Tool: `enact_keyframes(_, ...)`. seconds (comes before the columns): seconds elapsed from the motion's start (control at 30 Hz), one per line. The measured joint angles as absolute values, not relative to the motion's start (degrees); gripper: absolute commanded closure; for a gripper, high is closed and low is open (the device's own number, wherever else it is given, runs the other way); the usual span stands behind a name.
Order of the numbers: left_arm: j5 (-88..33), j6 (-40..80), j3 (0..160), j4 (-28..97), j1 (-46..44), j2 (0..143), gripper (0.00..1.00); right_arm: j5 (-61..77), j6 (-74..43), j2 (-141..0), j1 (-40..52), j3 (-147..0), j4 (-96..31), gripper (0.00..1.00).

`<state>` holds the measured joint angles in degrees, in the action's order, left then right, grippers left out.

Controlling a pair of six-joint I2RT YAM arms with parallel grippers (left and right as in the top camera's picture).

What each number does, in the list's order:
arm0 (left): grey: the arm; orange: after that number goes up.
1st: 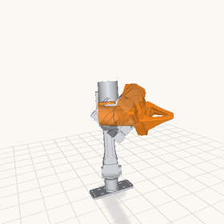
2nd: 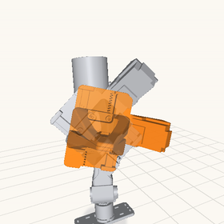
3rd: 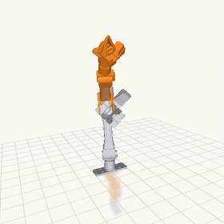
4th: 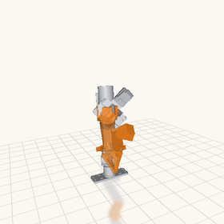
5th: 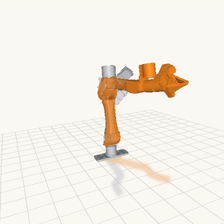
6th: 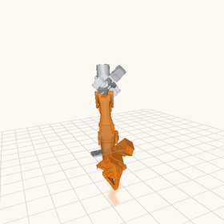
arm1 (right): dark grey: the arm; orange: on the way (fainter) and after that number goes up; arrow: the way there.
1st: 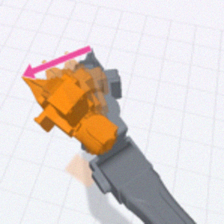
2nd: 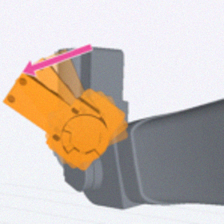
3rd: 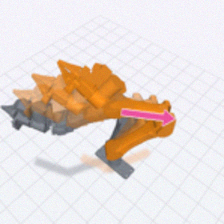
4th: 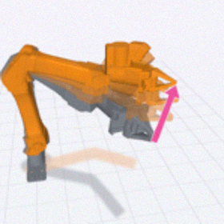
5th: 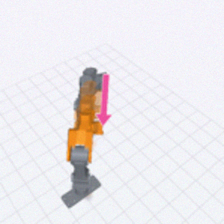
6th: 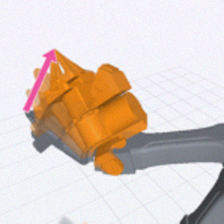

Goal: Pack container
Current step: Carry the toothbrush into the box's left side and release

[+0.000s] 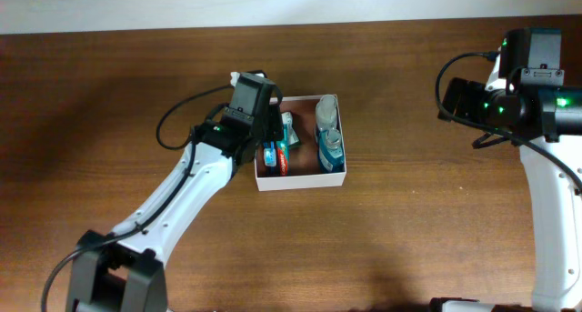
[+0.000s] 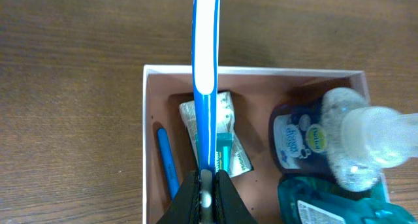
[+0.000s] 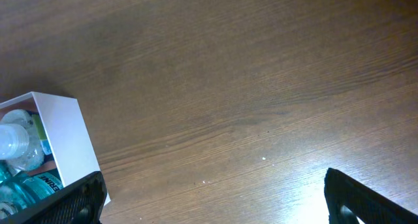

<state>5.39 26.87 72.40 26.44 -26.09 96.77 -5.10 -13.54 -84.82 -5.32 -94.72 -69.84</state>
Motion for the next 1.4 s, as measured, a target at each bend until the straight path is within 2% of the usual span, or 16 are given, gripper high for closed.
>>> enact_keyframes(1.03, 4.5, 26.9, 72.4, 26.7, -26.3, 104.8, 0.99, -5.1, -13.5, -84.8, -5.3, -94.7, -69.8, 0.02)
enact_keyframes(1.37, 4.5, 26.9, 72.4, 27.8, -27.8, 104.8, 0.97, -5.1, -13.5, -84.8, -5.3, -94.7, -69.8, 0.02)
enact_keyframes(1.4, 4.5, 26.9, 72.4, 28.1, -27.9, 104.8, 0.93, -5.1, -13.5, -84.8, -5.3, -94.7, -69.8, 0.02)
